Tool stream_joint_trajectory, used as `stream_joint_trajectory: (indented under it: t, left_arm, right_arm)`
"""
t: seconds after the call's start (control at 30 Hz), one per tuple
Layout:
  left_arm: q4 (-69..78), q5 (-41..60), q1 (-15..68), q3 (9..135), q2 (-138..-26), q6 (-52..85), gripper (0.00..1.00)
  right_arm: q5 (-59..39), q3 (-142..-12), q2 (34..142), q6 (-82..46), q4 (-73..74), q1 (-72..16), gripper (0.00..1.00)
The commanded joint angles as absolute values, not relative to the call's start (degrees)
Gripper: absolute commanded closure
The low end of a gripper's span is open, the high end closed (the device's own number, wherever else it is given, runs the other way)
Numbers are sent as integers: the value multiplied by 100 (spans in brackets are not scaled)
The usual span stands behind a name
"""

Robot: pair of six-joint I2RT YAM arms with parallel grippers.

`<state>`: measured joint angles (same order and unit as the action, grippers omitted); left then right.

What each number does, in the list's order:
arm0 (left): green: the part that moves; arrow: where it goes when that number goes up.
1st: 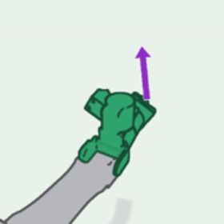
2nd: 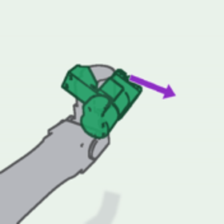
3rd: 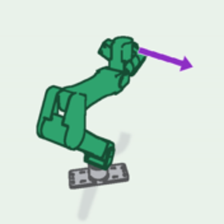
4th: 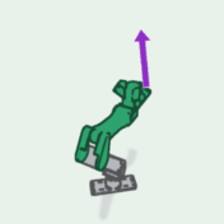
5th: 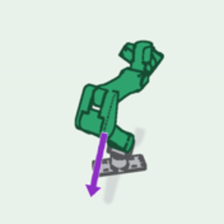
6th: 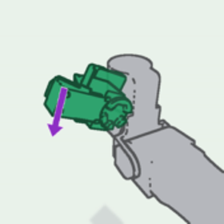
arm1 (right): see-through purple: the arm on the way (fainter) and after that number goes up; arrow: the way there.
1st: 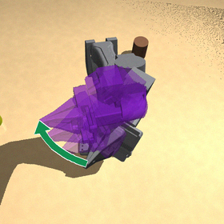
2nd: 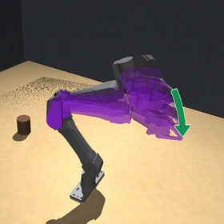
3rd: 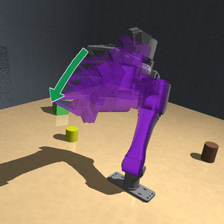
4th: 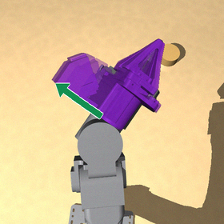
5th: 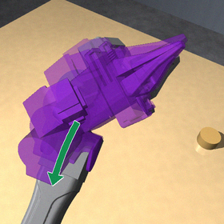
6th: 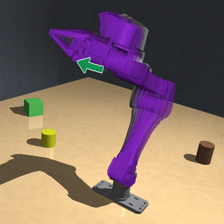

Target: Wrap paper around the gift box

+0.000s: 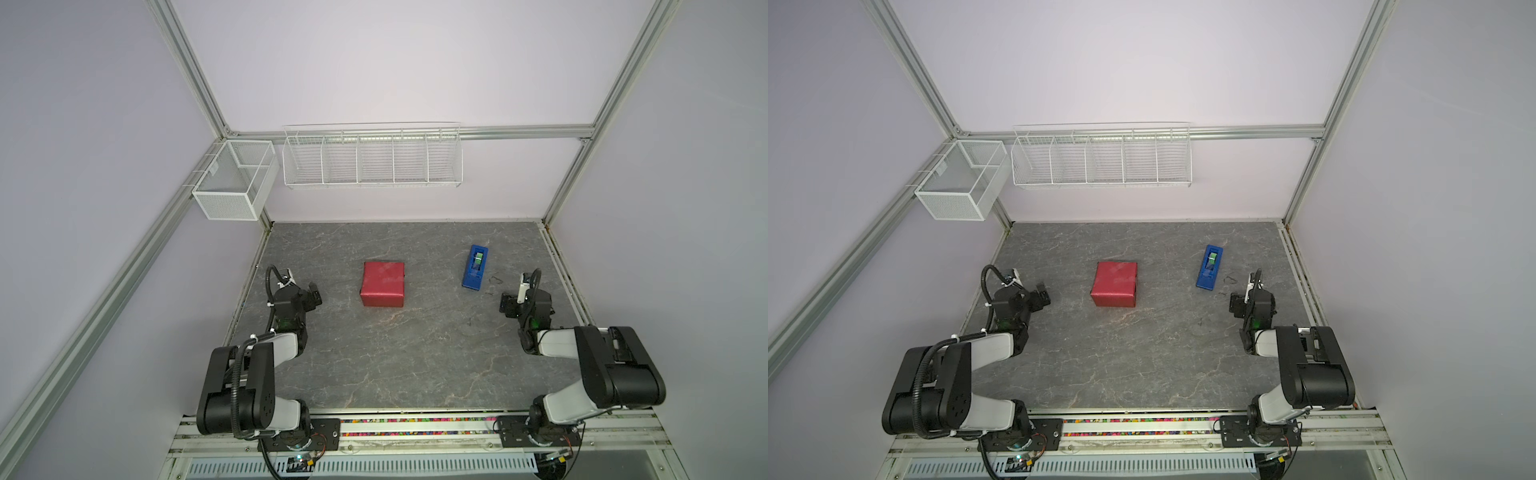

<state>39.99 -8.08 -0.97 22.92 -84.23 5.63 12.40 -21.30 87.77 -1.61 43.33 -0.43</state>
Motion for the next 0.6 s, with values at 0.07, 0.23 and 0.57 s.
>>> stream_joint_trajectory:
  t: [0.07, 0.23, 0.57]
  left_arm:
    - [5078, -208, -95, 2285, -8857, 175, 1]
    - [5057, -504, 98, 2285, -8866, 0, 1]
    - [5192, -496, 169, 2210, -8853, -64, 1]
  right_arm:
    - [1068, -2129, 8747, 52, 5074, -67, 11]
    - [1063, -2126, 8762, 56, 5100, -69, 11]
    - [1072, -2145, 8796, 90, 5102, -91, 11]
